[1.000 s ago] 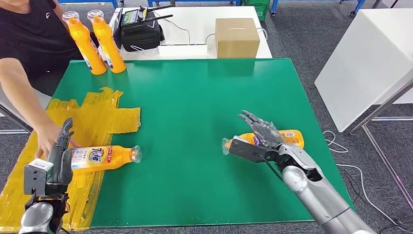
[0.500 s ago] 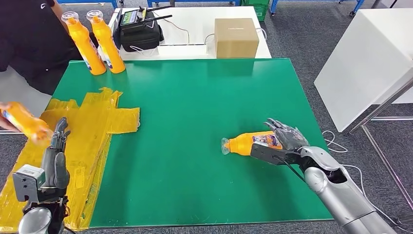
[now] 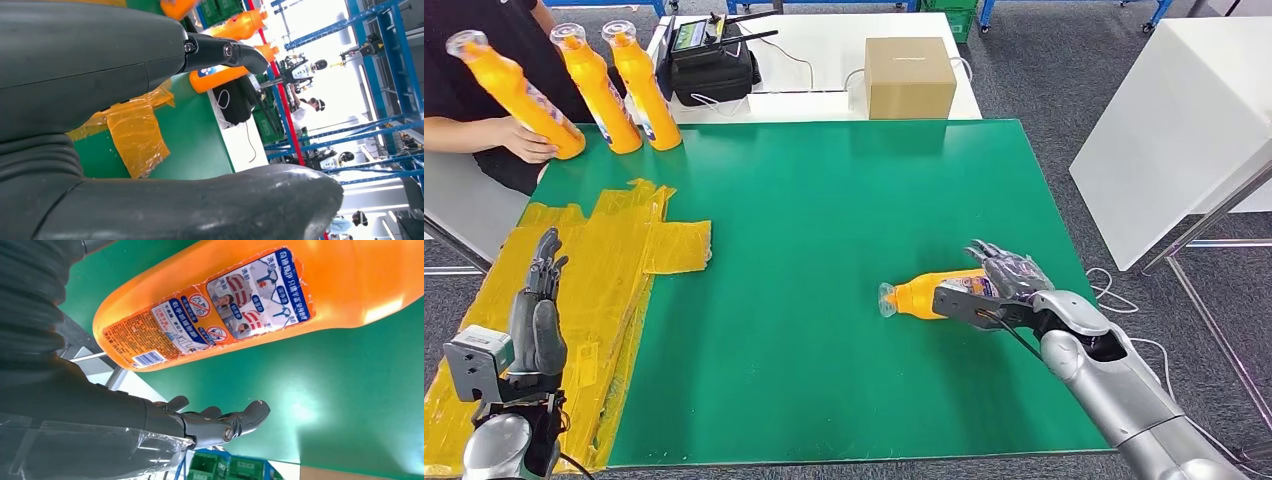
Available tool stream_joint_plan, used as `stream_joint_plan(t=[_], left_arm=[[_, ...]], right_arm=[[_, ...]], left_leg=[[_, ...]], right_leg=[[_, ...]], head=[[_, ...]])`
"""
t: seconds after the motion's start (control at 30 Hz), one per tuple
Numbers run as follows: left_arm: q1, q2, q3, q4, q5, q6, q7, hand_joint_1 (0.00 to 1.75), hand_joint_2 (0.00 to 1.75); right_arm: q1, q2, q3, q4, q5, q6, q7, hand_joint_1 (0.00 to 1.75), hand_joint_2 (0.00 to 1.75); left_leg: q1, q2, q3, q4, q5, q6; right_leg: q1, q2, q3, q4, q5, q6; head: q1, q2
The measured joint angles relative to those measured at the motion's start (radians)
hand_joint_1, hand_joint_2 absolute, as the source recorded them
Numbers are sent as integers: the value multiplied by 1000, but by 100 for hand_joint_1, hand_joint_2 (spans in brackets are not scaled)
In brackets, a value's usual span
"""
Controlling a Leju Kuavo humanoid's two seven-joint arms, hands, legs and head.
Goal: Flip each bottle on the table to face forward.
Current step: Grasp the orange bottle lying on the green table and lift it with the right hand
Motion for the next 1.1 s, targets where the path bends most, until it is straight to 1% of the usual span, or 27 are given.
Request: stream_joint_plan(t=[0.33,0.43,0.53,0.67,0.73,0.9,0.93,0.97,1.07,1.1], left_arm=[[0,-1,0,0,1,0,0,0,0],[0,-1,0,0,7,0,-1,0,0],[-7,-1,-3,0,10,0,4,0,0],[-37,-1,-21,1,20,4,24,0,0],[-50,-1,-29,3,32,9,28,0,0],[-61,1,-35,7,53,13,30,0,0],[-62,2,-35,8,55,13,30,0,0],[-63,2,-35,9,57,13,30,0,0],[-68,4,-40,12,62,11,31,0,0],[-69,4,-42,14,64,10,31,0,0]], right_arm=[[-4,5,2,17,2,0,0,0,175],[-10,7,7,38,30,2,1,0,175],[-35,26,28,93,98,25,2,0,175],[-76,78,79,194,166,83,-3,0,175],[-93,95,107,235,187,113,-11,0,175],[-120,97,150,278,215,130,-14,0,175],[-123,97,155,283,219,131,-13,3,175],[-126,97,160,287,225,134,-11,28,175],[-130,95,171,290,246,150,-3,152,175],[-130,94,173,290,251,156,-2,171,175]], left_leg=[[0,0,0,0,0,0],[0,0,0,0,0,0],[0,1,0,0,0,0],[0,0,1,0,0,0],[0,0,1,0,0,0],[0,2,2,0,0,0],[0,2,2,0,0,0],[0,2,3,0,0,0],[0,1,5,0,0,0],[0,2,6,0,0,0]], right_leg=[[0,0,0,0,0,0],[0,0,0,0,0,0],[0,0,0,0,0,0],[0,0,0,0,0,0],[0,0,0,0,0,0],[0,1,1,0,0,0],[0,1,1,0,0,0],[0,1,1,0,0,0],[0,1,3,-1,0,0],[0,1,5,-1,0,0]], head=[[0,0],[0,0],[0,0],[0,0],[0,0],[0,0],[0,0],[0,0],[0,0],[0,0]])
